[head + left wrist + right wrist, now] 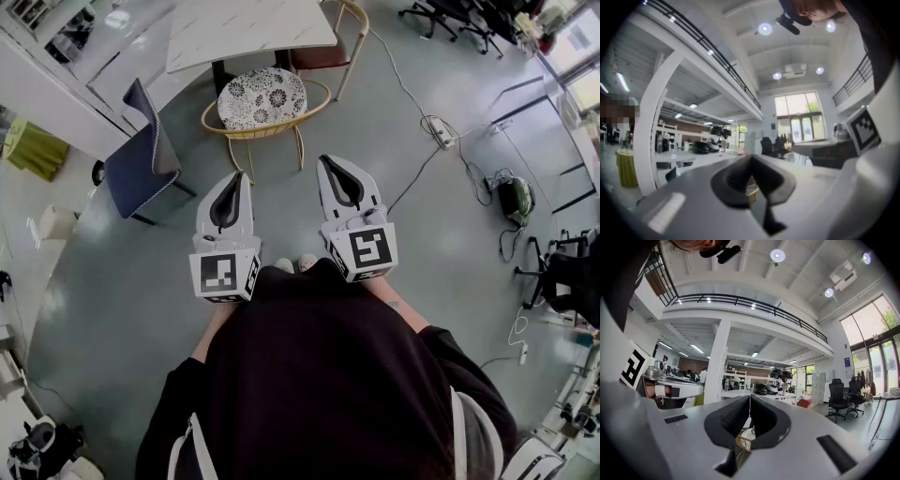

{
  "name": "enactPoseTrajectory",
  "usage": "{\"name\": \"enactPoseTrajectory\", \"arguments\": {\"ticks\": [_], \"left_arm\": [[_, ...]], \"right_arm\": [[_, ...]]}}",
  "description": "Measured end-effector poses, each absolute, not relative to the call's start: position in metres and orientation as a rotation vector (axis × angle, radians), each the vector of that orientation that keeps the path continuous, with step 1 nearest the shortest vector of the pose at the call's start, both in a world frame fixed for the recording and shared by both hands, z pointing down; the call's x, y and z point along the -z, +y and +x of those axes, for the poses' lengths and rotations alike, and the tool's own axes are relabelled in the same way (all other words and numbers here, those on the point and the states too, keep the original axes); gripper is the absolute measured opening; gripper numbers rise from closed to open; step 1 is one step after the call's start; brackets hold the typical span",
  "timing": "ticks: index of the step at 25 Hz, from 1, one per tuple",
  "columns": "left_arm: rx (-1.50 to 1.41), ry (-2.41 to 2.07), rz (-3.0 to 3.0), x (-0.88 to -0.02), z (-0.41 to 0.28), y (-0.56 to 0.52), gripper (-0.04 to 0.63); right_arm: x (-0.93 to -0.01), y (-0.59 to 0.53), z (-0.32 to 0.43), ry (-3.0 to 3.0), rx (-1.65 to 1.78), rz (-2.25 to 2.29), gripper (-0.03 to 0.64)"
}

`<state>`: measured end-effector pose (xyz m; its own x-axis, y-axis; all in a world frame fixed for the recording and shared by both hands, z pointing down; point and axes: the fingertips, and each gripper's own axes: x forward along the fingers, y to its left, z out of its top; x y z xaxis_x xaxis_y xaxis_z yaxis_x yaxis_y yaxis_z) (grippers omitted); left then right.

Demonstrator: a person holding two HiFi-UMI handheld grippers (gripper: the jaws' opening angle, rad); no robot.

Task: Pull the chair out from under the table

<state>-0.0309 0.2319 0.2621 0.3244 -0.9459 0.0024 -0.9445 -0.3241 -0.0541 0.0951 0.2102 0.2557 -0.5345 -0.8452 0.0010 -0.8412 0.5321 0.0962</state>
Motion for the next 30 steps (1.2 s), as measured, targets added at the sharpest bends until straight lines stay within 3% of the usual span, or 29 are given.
{"name": "enactPoseTrajectory", "arguments": {"ticks": [13, 30], "left_arm": [[0.030, 1.765, -2.563, -0.273, -0.046, 0.193, 0.006], [0.075, 1.849, -2.584, -0.311, -0.072, 0.047, 0.006]], "right_arm": [[-0.259, 0.177, 0.084, -2.707, 0.139, 1.531, 0.021], [-0.297, 0.013, 0.063, -2.682, 0.128, 1.384, 0.021]]}}
